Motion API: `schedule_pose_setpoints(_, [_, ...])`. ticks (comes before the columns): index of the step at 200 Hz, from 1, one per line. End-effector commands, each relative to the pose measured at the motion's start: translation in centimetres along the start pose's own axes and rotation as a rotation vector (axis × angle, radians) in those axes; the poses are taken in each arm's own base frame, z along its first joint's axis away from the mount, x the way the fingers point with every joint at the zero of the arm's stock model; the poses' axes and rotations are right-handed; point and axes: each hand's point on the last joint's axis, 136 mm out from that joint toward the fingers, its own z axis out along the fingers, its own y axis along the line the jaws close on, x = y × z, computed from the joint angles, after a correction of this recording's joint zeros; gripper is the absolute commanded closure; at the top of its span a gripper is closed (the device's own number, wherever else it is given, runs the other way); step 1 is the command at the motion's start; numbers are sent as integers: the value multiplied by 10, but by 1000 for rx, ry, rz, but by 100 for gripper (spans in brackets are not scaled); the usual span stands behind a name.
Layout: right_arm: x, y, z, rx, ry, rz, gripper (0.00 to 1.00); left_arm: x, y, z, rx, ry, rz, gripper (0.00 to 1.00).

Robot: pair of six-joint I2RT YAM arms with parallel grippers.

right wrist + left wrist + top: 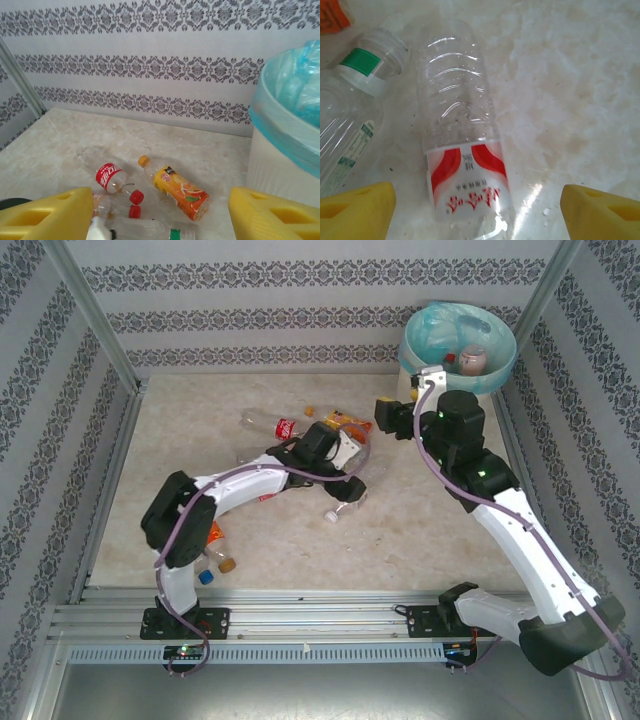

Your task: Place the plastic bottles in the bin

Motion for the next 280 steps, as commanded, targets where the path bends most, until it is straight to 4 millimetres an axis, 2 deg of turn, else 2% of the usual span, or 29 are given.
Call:
schedule_pose_setpoints(1, [2,-12,-8,46,-4,13,28,11,-6,13,-28,96,30,14])
schedule_pose_setpoints(24, [-1,-15,-14,56,-16,16,28,27,-6,29,-55,171,21,14])
schedule_pose_setpoints(58, [1,-15,-11,50,-11,24,28,48,-16,37,-52,210,36,16])
schedule_pose_setpoints(85, [4,-13,-7,34,-8,47,28,64,-10,45,-92,250,35,18])
schedule_pose_setpoints(123, [1,-11,-6,25,-12,58,28,69,-3,50,-121,260,43,23])
schedule_pose_setpoints(163, [0,-13,-8,40,-16,58,29,62,-9,44,-99,234,52,32])
schedule_pose_setpoints(187, [-1,-14,-9,45,-18,62,29,47,-13,28,-102,180,62,35])
schedule_pose_setpoints(211, [-3,-12,-10,38,-26,72,29,25,-20,0,-103,96,82,36])
schedule_pose_setpoints(245, [-9,-4,-8,-9,-42,96,29,-12,-24,-55,-135,-90,104,38])
schedule_pose_setpoints(280, [-16,24,1,-153,-57,115,29,-40,-24,-108,-174,-288,119,41])
